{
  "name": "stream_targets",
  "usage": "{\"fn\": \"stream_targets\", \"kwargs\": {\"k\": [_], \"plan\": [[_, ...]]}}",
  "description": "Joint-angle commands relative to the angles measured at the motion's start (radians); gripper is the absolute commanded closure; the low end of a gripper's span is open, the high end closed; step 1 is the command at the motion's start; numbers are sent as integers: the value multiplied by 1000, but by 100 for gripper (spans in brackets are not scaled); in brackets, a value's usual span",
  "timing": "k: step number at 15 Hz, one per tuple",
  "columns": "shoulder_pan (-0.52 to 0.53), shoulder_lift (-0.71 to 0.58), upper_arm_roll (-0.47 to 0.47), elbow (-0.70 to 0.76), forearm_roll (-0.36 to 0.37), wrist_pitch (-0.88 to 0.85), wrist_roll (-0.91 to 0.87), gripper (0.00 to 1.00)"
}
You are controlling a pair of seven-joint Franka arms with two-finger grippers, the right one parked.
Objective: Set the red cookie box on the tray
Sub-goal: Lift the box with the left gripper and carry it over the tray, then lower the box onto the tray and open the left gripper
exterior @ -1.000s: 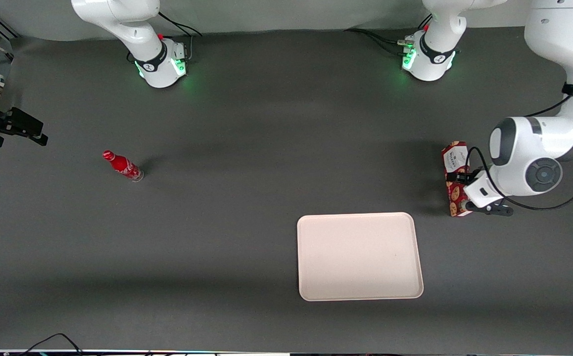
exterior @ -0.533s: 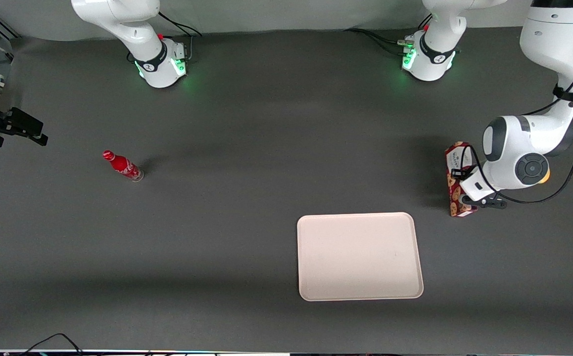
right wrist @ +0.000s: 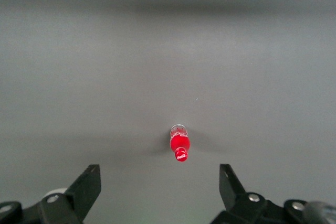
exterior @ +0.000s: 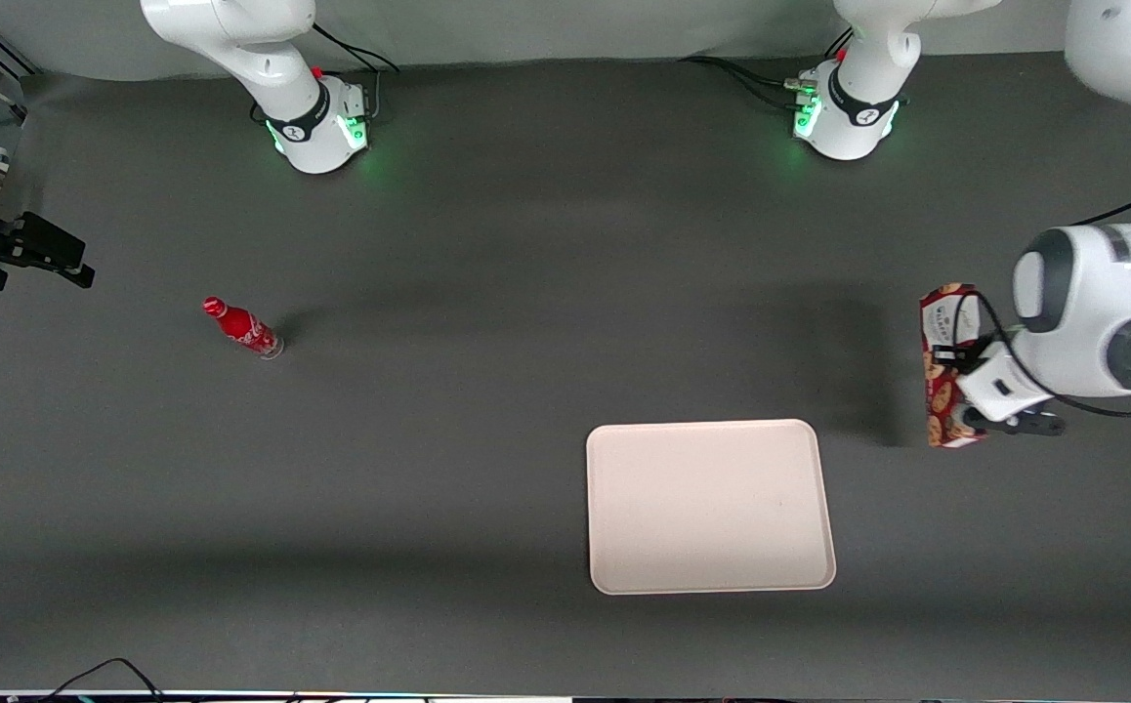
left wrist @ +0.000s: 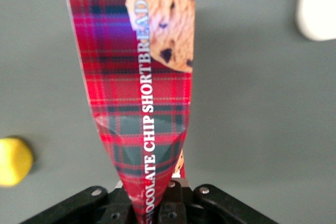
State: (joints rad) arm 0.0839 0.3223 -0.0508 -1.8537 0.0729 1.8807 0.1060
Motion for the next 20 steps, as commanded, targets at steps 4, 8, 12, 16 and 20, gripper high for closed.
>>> {"fn": "stream_targets", "kwargs": {"k": [4, 8, 12, 16, 20], "plan": [[-13, 26, -145, 382, -57, -209, -297, 100], [-18, 219, -279, 560, -56, -129, -471, 100], [-36, 371, -299, 559, 37, 55, -485, 100], [-52, 487, -302, 556, 177, 171, -482, 100], [-55, 532, -302, 554, 231, 227, -482, 52]]}}
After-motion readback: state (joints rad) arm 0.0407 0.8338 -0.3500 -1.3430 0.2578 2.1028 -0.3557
